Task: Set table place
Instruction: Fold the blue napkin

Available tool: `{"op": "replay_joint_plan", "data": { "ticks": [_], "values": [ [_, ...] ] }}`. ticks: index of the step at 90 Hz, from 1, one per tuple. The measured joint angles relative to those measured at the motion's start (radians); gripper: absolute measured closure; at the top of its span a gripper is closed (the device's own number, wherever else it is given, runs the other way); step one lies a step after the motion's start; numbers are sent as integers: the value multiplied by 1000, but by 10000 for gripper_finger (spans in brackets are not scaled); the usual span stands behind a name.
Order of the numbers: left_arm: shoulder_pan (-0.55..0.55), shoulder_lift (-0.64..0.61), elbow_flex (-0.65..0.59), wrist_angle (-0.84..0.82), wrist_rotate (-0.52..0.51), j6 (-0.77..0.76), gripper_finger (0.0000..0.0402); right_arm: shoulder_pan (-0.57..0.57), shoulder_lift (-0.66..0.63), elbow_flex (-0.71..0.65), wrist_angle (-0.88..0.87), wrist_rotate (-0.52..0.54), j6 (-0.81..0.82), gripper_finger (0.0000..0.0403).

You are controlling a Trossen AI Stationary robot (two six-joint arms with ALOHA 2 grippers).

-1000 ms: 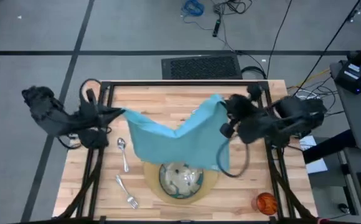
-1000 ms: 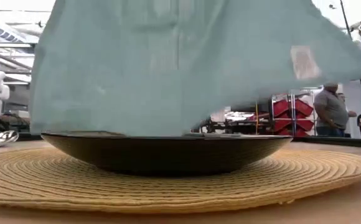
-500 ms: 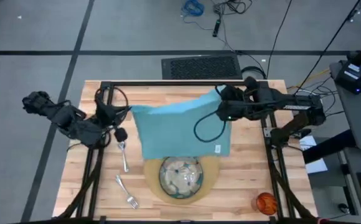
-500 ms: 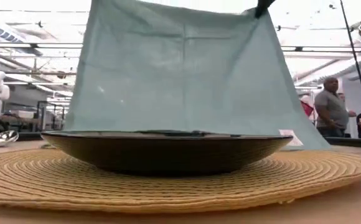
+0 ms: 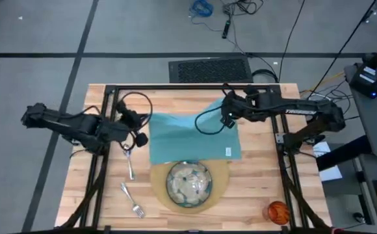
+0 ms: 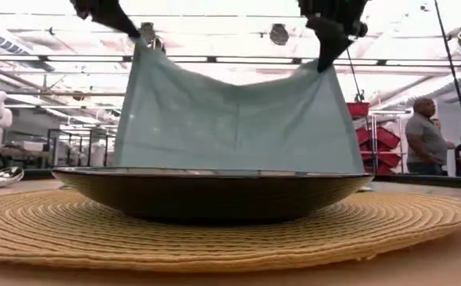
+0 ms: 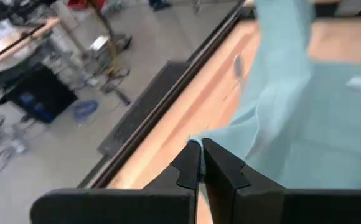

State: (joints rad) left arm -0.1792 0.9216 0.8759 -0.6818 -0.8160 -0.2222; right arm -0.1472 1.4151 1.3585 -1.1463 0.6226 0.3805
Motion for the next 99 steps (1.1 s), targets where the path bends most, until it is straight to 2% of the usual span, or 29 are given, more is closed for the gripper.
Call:
{"op": "replay_joint_plan", "data": {
  "ticks": [15, 24, 33, 52, 76, 99],
  "values": [
    [96, 0, -48, 30, 82, 21, 402, -75, 0, -45, 56, -50, -47, 403],
    [120, 0, -68, 92, 162, 52, 402, -88, 0, -61, 99, -82, -65, 403],
    [129, 0, -70, 92, 199, 53, 402, -85, 0, -69, 105, -108, -62, 403],
    [129, 0, -70, 61, 272, 20, 402, -38, 0, -121, 100, -156, -5, 403],
    [92, 0, -70, -18, 367, -73, 402, 48, 0, -215, 75, -167, 119, 403],
    [33, 18, -126, 14, 430, -163, 402, 129, 0, -291, 114, -232, 227, 403]
  ]
}}
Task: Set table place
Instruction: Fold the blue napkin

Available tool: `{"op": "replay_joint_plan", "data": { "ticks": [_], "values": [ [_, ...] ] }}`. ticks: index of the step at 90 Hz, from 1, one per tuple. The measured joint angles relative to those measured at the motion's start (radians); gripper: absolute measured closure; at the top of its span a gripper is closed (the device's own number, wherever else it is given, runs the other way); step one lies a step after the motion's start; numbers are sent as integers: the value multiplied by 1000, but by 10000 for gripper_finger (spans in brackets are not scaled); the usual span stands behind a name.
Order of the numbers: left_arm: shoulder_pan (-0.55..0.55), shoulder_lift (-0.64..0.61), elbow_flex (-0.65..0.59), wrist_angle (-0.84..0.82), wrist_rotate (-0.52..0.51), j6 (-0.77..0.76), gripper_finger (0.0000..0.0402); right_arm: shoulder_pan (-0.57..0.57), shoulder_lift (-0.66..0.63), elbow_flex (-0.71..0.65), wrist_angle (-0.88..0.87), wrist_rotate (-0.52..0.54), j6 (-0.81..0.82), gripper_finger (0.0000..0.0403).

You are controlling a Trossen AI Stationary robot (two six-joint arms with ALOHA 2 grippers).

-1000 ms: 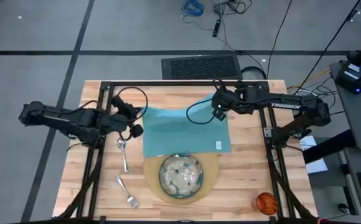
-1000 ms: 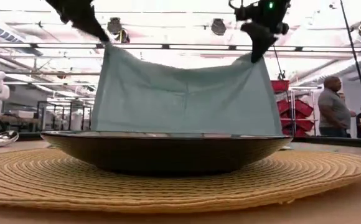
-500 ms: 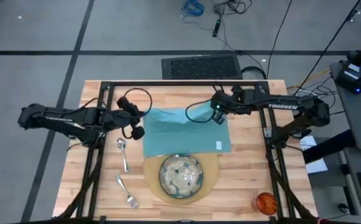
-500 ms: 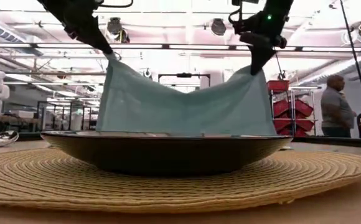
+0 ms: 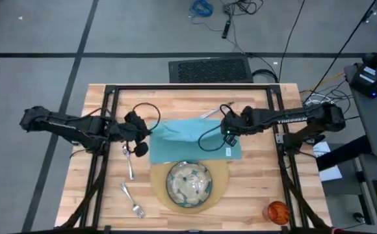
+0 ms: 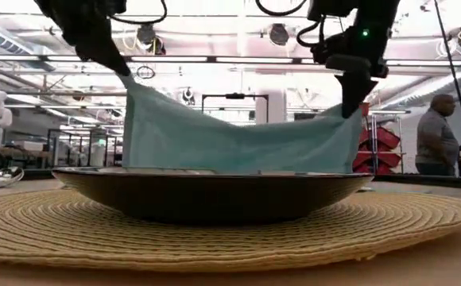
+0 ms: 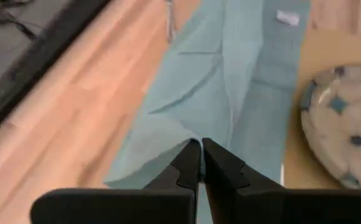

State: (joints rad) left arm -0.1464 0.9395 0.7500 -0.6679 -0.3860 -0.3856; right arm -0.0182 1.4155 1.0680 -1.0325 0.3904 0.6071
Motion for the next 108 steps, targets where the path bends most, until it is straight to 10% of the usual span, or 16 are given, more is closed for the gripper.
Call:
{"op": "replay_joint_plan", "data": {
  "ticks": [70, 108],
  "values": [
    [-21, 50, -136, 268, 28, -18, 402, 96, 0, -113, 132, -37, 129, 403],
    [90, -31, 342, 245, 1, 376, 402, -45, -2, 517, -162, 155, -215, 403]
  ]
}}
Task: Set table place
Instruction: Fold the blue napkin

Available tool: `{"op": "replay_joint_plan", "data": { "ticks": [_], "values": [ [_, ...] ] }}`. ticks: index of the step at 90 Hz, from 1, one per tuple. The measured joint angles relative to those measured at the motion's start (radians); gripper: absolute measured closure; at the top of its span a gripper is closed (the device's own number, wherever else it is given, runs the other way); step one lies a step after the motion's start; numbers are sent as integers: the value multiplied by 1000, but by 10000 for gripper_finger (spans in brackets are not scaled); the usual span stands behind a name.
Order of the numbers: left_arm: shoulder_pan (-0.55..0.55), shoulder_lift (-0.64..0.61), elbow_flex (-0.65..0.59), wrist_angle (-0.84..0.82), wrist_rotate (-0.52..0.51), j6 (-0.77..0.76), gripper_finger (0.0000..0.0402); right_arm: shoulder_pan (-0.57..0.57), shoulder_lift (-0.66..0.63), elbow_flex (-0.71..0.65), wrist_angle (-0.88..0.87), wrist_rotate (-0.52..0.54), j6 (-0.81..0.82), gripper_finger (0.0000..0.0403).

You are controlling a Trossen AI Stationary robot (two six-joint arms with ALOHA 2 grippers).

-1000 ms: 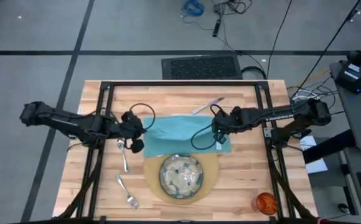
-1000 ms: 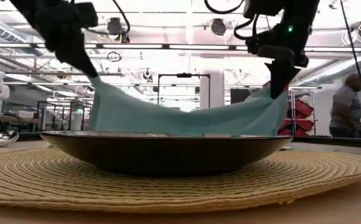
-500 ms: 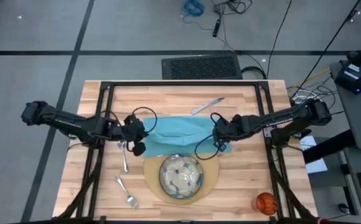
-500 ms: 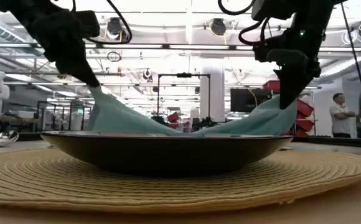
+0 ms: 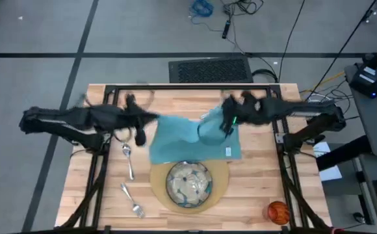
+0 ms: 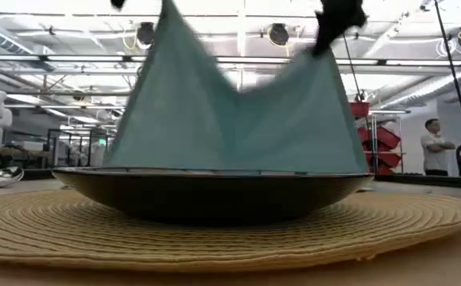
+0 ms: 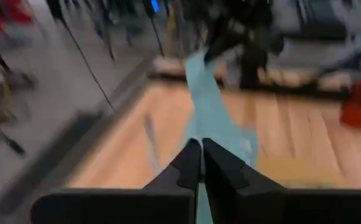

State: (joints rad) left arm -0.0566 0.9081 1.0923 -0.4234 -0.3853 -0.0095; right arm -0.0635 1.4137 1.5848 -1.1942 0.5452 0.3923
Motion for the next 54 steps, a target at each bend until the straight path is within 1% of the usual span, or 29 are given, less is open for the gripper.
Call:
{"op": "replay_joint_plan", "data": {
  "ticks": [6, 11, 15, 26, 36, 45, 50, 54],
  "values": [
    [72, 0, 99, -99, -27, 22, 402, -79, 0, 109, -12, -8, -78, 403],
    [142, 12, 162, -147, -26, 42, 402, -154, -1, 182, -12, -62, -137, 403],
    [201, 22, 200, -161, -1, 58, 402, -215, -1, 229, -6, -106, -179, 403],
    [367, 61, 269, -171, 140, 89, 402, -365, 15, 337, 14, -209, -260, 403],
    [520, 137, 320, -173, 269, 104, 402, -458, 60, 409, 18, -277, -310, 403],
    [632, 220, 351, -177, 406, 101, 402, -495, 114, 441, 33, -327, -333, 403],
    [668, 262, 368, -178, 458, 98, 402, -499, 139, 451, 43, -341, -346, 403],
    [687, 287, 387, -183, 476, 102, 402, -498, 153, 461, 45, -342, -357, 403]
  ]
}}
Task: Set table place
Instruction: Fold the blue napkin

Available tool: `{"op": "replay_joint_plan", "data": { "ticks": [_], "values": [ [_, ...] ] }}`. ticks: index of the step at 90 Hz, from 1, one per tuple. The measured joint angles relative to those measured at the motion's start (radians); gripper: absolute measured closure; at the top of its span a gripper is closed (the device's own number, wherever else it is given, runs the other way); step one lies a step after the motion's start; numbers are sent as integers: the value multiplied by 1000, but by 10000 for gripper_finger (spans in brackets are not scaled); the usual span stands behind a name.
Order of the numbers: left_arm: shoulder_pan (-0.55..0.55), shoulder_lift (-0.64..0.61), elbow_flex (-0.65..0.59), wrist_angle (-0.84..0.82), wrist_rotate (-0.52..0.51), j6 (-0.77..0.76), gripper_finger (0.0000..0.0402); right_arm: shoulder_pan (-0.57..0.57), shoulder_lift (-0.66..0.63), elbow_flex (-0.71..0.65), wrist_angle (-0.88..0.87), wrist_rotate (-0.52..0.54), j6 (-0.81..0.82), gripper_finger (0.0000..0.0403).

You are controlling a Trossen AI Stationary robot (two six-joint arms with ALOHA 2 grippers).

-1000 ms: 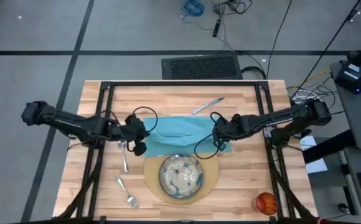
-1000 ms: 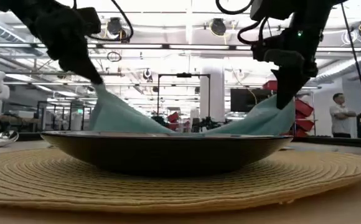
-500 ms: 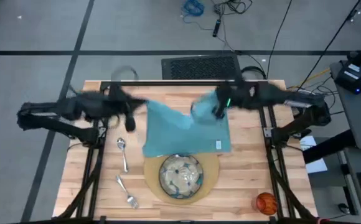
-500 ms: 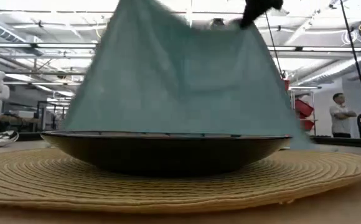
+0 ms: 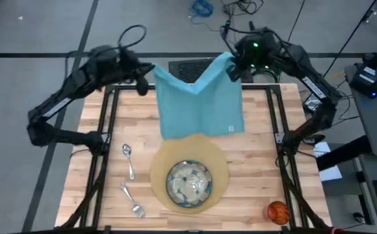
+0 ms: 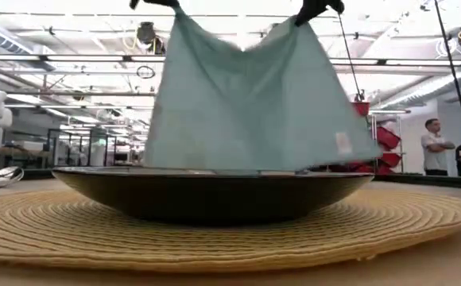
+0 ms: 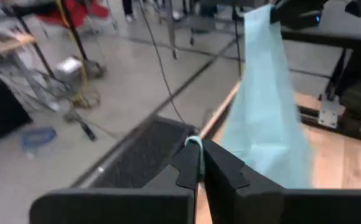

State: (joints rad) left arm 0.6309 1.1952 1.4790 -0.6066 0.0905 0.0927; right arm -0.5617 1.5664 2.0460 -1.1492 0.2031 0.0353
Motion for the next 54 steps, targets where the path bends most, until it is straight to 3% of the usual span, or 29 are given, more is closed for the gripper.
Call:
{"op": "replay_joint_plan", "data": {
  "ticks": [16, 31, 54],
  "values": [
    [70, 30, 128, -40, 42, 19, 402, -15, 9, 64, -11, 0, -18, 403],
    [98, 27, 267, -184, 91, 11, 402, -23, 6, 167, -104, 4, 4, 403],
    [7, -43, 236, -472, 208, -35, 402, 189, 1, 135, -289, 7, 130, 403]
  ]
}}
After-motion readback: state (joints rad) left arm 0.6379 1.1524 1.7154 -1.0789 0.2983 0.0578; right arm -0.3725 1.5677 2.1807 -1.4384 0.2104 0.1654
